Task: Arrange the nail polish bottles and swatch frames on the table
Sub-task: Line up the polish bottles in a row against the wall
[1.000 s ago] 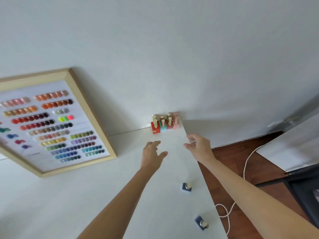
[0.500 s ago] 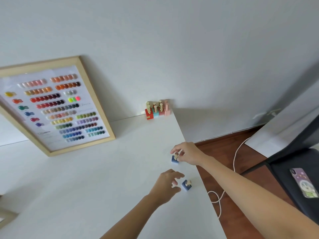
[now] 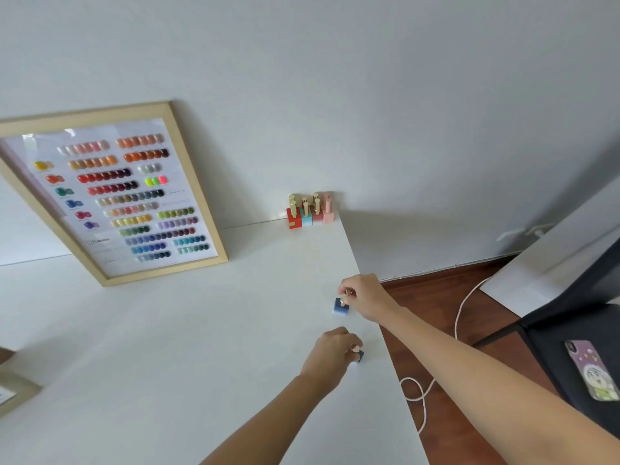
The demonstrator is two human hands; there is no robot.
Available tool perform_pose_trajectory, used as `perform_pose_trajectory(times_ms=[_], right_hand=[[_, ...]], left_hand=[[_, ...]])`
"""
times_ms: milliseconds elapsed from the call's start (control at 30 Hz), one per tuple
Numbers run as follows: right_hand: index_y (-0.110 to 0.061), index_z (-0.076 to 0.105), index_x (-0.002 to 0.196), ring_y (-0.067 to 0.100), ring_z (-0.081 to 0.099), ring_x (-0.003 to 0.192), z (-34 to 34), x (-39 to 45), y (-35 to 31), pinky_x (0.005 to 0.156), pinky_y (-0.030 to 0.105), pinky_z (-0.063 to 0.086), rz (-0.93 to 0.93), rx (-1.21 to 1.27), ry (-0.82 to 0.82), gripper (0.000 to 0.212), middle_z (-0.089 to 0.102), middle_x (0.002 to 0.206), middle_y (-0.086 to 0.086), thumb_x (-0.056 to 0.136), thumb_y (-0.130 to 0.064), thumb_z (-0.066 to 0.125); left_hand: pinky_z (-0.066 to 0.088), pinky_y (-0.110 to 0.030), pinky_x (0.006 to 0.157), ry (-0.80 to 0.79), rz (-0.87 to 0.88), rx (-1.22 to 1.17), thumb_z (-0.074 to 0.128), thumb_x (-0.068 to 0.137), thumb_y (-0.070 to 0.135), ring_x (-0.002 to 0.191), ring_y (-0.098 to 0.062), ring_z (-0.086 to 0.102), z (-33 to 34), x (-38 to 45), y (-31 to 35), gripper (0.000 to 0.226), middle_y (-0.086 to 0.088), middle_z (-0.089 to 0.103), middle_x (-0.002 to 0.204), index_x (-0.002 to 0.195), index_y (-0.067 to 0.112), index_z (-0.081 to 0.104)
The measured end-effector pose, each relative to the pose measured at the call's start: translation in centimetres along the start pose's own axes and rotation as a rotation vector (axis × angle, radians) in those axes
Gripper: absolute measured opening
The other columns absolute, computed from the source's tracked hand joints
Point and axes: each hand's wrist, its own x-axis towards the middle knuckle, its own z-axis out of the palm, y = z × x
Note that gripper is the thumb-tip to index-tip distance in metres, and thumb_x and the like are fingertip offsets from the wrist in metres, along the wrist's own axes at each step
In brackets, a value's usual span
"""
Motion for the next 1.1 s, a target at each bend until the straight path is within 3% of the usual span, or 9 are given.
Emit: perform_pose_trajectory(times_ms=[300, 533, 633, 733, 833, 967, 1033, 1100], right_hand=[[-0.005, 0.067, 0.088, 0.025, 0.064, 0.075, -1.1, 1.9, -0.3, 0.067, 0.023, 0.047, -0.01, 0.037, 0.057, 0.012, 0.07, 0.082, 0.013, 0.081, 0.004, 0.062], [-0.002, 0.067, 0.09, 0.025, 0.066, 0.081, -1.5, 6.4, -3.0, 0.076, 0.033, 0.054, -0.049, 0.118, 0.136, 0.013, 0.071, 0.086, 0.013, 0.08, 0.005, 0.065], [-0.002, 0.069, 0.093, 0.022, 0.064, 0.079, -1.3, 8.6, -4.1, 0.073, 0.024, 0.052, -0.045, 0.145, 0.154, 0.015, 0.071, 0.089, 0.013, 0.08, 0.006, 0.065], [-0.001, 0.07, 0.095, 0.015, 0.06, 0.076, -1.0, 11.2, -5.2, 0.066, 0.008, 0.042, -0.053, 0.159, 0.184, 0.017, 0.071, 0.092, 0.012, 0.08, 0.005, 0.065], [-0.002, 0.071, 0.096, 0.014, 0.059, 0.076, -0.5, 13.8, -6.1, 0.069, 0.01, 0.042, -0.053, 0.172, 0.213, 0.018, 0.071, 0.092, 0.011, 0.079, 0.005, 0.067], [-0.002, 0.071, 0.094, 0.007, 0.057, 0.07, 0.5, 17.2, -7.0, 0.062, 0.001, 0.041, -0.051, 0.18, 0.23, 0.018, 0.067, 0.084, 0.004, 0.078, 0.006, 0.067], [-0.001, 0.071, 0.092, 0.009, 0.058, 0.068, 0.9, 18.6, -7.1, 0.063, 0.003, 0.044, -0.065, 0.179, 0.243, 0.018, 0.069, 0.083, 0.006, 0.077, 0.008, 0.065], [0.0, 0.07, 0.089, 0.02, 0.063, 0.074, 1.3, 19.6, -7.1, 0.067, 0.018, 0.052, -0.08, 0.169, 0.25, 0.017, 0.071, 0.084, 0.012, 0.078, 0.009, 0.063]], left_hand=[[0.044, -0.011, 0.069, 0.219, -0.148, -0.097, 0.063, 0.085, 0.013, 0.075, -0.008, 0.057, -4.7, 0.1, -2.3, 0.016, 0.001, 0.064, 0.087, 0.098, 0.014, 0.072], [0.054, -0.031, 0.079, 0.422, -0.217, -0.086, 0.071, 0.08, 0.012, 0.082, -0.021, 0.064, -12.5, 4.7, -5.3, 0.015, -0.007, 0.07, 0.088, 0.095, 0.008, 0.073], [0.054, -0.032, 0.08, 0.475, -0.234, -0.079, 0.072, 0.081, 0.013, 0.084, -0.022, 0.065, -15.3, 7.6, -6.4, 0.018, -0.008, 0.07, 0.091, 0.098, 0.007, 0.073], [0.055, -0.032, 0.082, 0.491, -0.264, -0.093, 0.072, 0.082, 0.013, 0.086, -0.024, 0.066, -17.7, 10.8, -7.7, 0.02, -0.009, 0.071, 0.094, 0.1, 0.005, 0.072], [0.054, -0.032, 0.081, 0.487, -0.276, -0.101, 0.072, 0.081, 0.01, 0.086, -0.026, 0.066, -19.3, 13.9, -8.8, 0.019, -0.013, 0.072, 0.093, 0.098, 0.003, 0.072], [0.054, -0.04, 0.079, 0.446, -0.275, -0.094, 0.07, 0.078, 0.004, 0.084, -0.035, 0.065, -20.6, 17.5, -10.3, 0.012, -0.02, 0.071, 0.086, 0.089, -0.002, 0.072], [0.055, -0.037, 0.078, 0.426, -0.277, -0.089, 0.07, 0.079, 0.004, 0.083, -0.033, 0.066, -20.8, 18.8, -11.1, 0.013, -0.018, 0.071, 0.088, 0.091, 0.0, 0.072], [0.055, -0.033, 0.077, 0.411, -0.288, -0.095, 0.069, 0.08, 0.005, 0.083, -0.029, 0.067, -20.9, 19.9, -11.9, 0.016, -0.015, 0.071, 0.091, 0.095, 0.003, 0.072]])
